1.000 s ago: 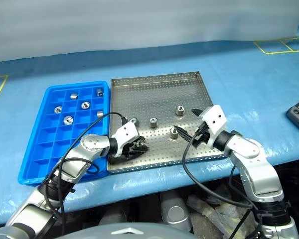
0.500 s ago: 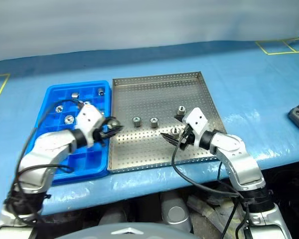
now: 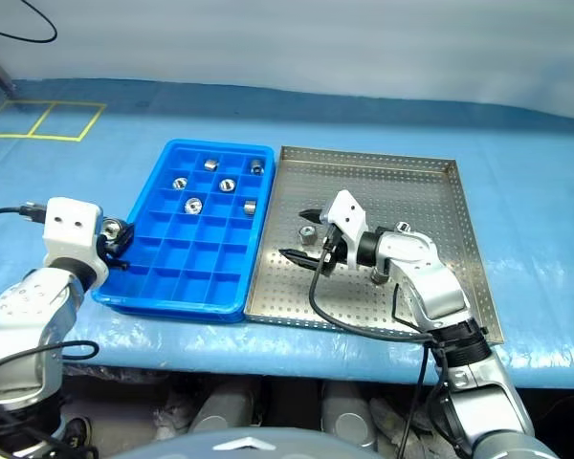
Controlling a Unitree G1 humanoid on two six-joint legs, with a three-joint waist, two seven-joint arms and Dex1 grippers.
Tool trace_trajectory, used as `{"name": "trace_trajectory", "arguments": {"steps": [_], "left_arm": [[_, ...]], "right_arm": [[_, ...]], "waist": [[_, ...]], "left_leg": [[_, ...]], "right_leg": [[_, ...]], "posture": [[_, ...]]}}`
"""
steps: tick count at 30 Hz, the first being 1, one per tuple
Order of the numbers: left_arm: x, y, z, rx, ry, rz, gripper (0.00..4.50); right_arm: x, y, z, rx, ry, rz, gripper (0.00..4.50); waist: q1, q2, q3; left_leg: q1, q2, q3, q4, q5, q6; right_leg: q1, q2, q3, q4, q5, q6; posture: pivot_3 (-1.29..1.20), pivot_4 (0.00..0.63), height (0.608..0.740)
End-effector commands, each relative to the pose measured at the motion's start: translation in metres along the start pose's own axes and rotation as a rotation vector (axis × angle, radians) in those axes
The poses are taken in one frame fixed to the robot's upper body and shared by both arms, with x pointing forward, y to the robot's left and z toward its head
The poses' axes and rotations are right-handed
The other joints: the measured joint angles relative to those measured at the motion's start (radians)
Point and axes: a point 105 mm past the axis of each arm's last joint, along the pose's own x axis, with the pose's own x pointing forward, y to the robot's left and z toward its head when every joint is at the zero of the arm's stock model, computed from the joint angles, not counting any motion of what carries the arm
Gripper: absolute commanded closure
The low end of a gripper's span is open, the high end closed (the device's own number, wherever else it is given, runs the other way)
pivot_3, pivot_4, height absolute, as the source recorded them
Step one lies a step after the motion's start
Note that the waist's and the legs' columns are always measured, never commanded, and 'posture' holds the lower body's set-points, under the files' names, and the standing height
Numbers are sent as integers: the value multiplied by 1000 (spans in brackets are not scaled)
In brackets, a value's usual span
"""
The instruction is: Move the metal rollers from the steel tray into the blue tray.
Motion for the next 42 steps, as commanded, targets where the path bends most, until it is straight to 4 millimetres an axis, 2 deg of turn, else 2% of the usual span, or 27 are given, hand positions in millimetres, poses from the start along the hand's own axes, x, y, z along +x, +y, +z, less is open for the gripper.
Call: {"name": "trace_trajectory", "arguments": {"steps": [1,8,18,25,29,32,37,40,42], "left_arm": [[10,1,13,-14,-56,45,2723],[33,-9,3,-57,-25,28,2723],[43,-19,0,-52,-18,-15,2723],[45,-15,6,-69,-48,22,440],[42,-18,19,-87,-115,15,440],[36,-49,47,-124,-228,-146,440],[19,-120,76,-133,-312,-546,440],[13,-151,78,-76,-300,-719,440],[16,-172,70,1,-251,-814,440]], "right_arm": [[-1,0,11,-44,-34,4,0],[-9,0,7,-40,-27,-26,0],[-15,1,6,-32,-23,-58,0],[-15,0,7,-36,-27,-62,0],[-16,1,8,-40,-29,-62,0],[-18,0,9,-47,-34,-79,0],[-26,-2,12,-61,-38,-128,0],[-32,4,6,-53,-10,-129,0],[-41,6,-1,-33,15,-148,0]], "waist": [[0,0,0],[-9,0,0],[-25,0,0],[-30,0,0],[-30,0,0],[-28,0,0],[-32,0,0],[-46,0,0],[-61,0,0]], "left_leg": [[0,0,-1,0,0,0],[0,1,-2,-1,0,-5],[0,1,-2,-1,-1,-4],[0,2,-2,-1,-1,-4],[0,2,-2,-1,-1,-4],[-1,1,-2,-1,-1,-4],[-1,0,-2,0,-1,-4],[-1,1,-2,0,-1,-4],[-1,1,-1,0,-1,-3]], "right_leg": [[0,0,0,0,0,0],[-1,-1,-1,0,-1,-3],[-1,-1,-2,1,-2,-3],[-1,0,-2,1,-2,-3],[-1,-1,-2,1,-2,-3],[-1,-1,-2,1,-2,-3],[0,-1,-3,0,-1,-3],[0,0,-2,0,-2,-2],[0,0,-2,0,-2,-1]], "posture": [[23,150,740],[-25,150,740],[-55,150,740],[-64,150,740],[-64,150,740],[-84,150,740],[-149,150,740],[-191,150,740],[-228,150,740]]}}
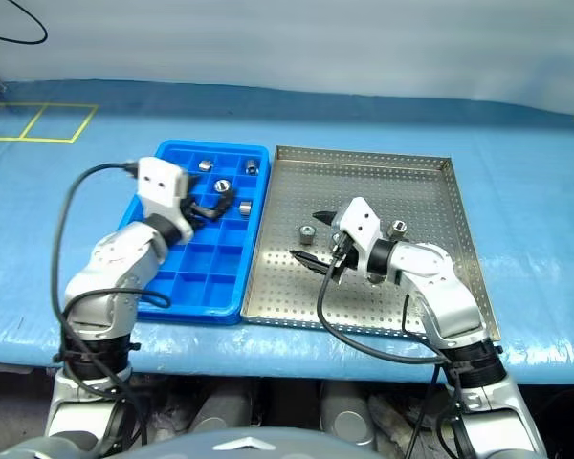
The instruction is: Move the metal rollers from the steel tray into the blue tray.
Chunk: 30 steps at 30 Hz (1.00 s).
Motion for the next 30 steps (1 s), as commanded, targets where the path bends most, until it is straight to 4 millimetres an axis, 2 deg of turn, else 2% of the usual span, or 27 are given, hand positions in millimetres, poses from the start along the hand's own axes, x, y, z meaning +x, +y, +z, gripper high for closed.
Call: {"name": "trace_trajectory", "arguments": {"steps": [1,5,12,21,30], "left_arm": [[16,-21,-10,72,74,-161,440],[29,-26,-32,130,186,-243,440],[39,-19,-49,216,272,-274,440],[41,-7,-69,250,362,-219,440],[29,14,-73,243,382,-119,440]], "right_arm": [[-16,0,1,-1,5,-39,0],[-33,-8,-8,5,52,-138,0],[-55,-13,-15,13,96,-242,0],[-54,-11,-12,11,80,-260,0],[-46,-13,-6,6,58,-238,0]], "waist": [[-15,0,0],[-61,1,0],[-140,1,0],[-225,0,0],[-240,0,0]], "left_leg": [[0,0,0,0,0,1],[2,0,4,0,-1,2],[2,1,8,0,-2,4],[2,1,9,0,-3,6],[3,1,9,0,-3,6]], "right_leg": [[0,1,0,0,-1,2],[0,3,4,1,-2,4],[0,5,7,1,-2,6],[0,4,9,1,-2,9],[0,2,10,1,-2,10]], "posture": [[-245,150,740],[-307,150,740],[-381,150,740],[-387,150,740],[-341,150,740]]}}
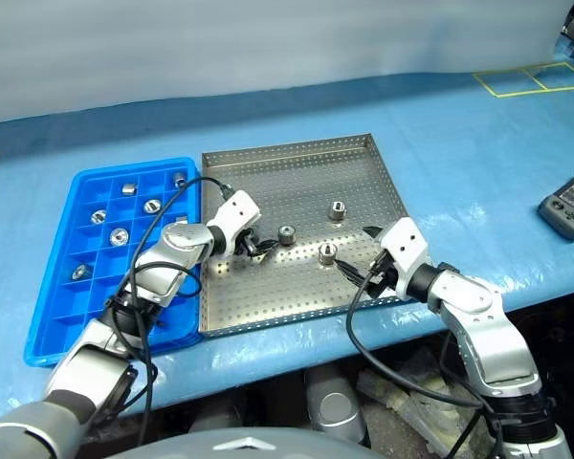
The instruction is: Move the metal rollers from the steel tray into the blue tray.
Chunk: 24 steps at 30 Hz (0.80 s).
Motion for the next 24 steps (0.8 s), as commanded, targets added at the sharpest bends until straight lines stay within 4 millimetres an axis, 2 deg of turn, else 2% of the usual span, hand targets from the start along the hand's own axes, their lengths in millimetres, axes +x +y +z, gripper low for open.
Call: {"name": "trace_trajectory", "arguments": {"steps": [1,9,12,17,24], "left_arm": [[-11,15,3,1,-16,69,440],[-13,17,-4,-16,3,87,440],[-11,14,-2,-24,-6,77,973],[-9,11,0,-12,-10,61,2554],[-10,11,9,-20,-49,58,2633]], "right_arm": [[3,1,13,-24,-47,17,0],[8,1,17,-28,-61,29,0],[8,1,17,-28,-62,29,0],[7,1,18,-30,-65,24,0],[8,1,18,-35,-66,22,0]], "waist": [[1,0,0],[6,0,0],[6,0,0],[9,0,0],[10,0,0]], "left_leg": [[0,0,0,0,0,0],[0,0,0,0,0,0],[0,0,0,0,0,0],[0,0,0,0,0,0],[0,0,0,0,0,0]], "right_leg": [[0,0,0,0,0,0],[0,-1,0,0,0,0],[0,-1,0,0,0,0],[0,-1,0,0,0,0],[0,-2,0,0,0,0]], "posture": [[-337,150,740],[-325,150,740],[-328,150,740],[-335,150,740],[-332,150,740]]}}
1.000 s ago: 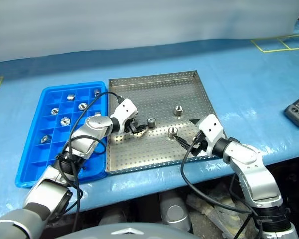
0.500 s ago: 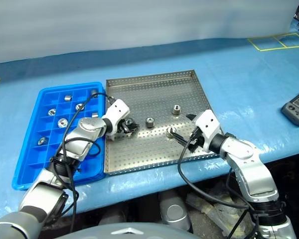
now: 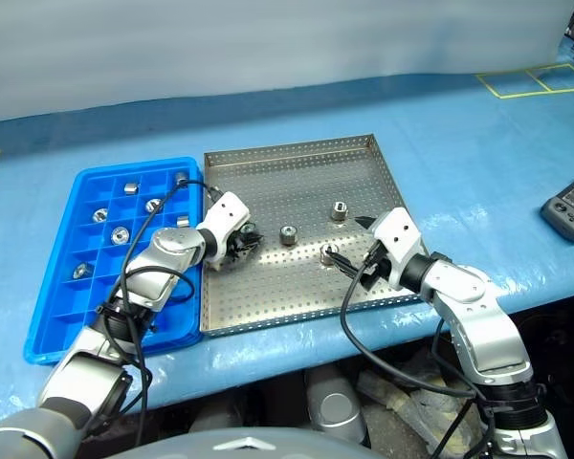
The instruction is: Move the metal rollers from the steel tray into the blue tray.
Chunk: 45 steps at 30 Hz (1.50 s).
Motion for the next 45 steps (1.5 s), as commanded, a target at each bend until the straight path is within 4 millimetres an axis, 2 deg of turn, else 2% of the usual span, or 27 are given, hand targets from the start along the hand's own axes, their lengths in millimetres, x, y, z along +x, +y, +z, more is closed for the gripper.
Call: {"name": "trace_trajectory", "arguments": {"steps": [1,4,8,13,17,18,21,24,31,34,37,45], "left_arm": [[-5,4,18,11,-67,12,2633],[-7,3,25,14,-101,10,2633],[-29,6,59,-52,-260,5,2633],[-59,21,67,-55,-311,82,2633],[-97,47,50,-44,-260,271,2633],[-103,50,45,-44,-245,302,2633],[-132,58,21,-70,-171,423,2633],[-152,55,6,-90,-122,489,2633],[-196,31,-31,-152,12,591,2633],[-206,25,-41,-181,50,622,2633],[-212,20,-53,-214,92,646,2633],[-210,19,-66,-246,133,669,2633]], "right_arm": [[0,0,9,-22,-36,1,0],[1,0,10,-23,-40,3,0],[6,3,12,-29,-49,28,0],[12,6,13,-31,-58,53,0],[20,13,13,-24,-68,102,0],[21,15,14,-24,-70,111,0],[30,23,16,-34,-78,169,0],[37,27,20,-44,-88,207,0],[53,36,27,-64,-110,300,0],[56,38,27,-66,-113,324,0],[59,41,28,-70,-113,358,0],[59,47,29,-86,-109,409,0]], "waist": [[1,0,0],[5,0,0],[10,0,0],[10,0,0],[5,1,0],[9,1,0],[29,1,0],[63,1,0],[178,0,1],[227,0,1],[254,0,1],[278,-1,1]], "left_leg": [[0,0,0,0,0,0],[0,0,0,0,0,0],[-2,0,0,0,0,0],[-3,0,0,0,0,0],[-2,1,2,0,0,0],[-2,1,2,0,0,0],[-2,1,1,0,0,0],[-3,1,1,0,0,0],[-5,0,0,-1,0,-1],[-5,0,-1,-1,0,-1],[-5,0,-2,0,0,-2],[-3,0,-5,0,1,-3]], "right_leg": [[0,0,0,0,0,0],[0,0,0,0,0,0],[-2,-1,0,0,0,0],[-3,-1,1,1,0,0],[-4,0,2,2,0,0],[-4,0,2,2,0,0],[-4,0,2,2,0,0],[-6,0,2,2,1,-1],[-8,0,0,1,3,-7],[-7,-1,-1,1,2,-8],[-6,-1,-3,1,2,-8],[-3,-1,-5,1,0,-7]], "posture": [[-330,150,740],[-328,150,740],[-315,150,740],[-315,150,740],[-315,150,740],[-223,150,740],[-171,150,740],[-119,150,740],[-17,150,740],[13,150,740],[38,150,740],[45,150,740]]}}
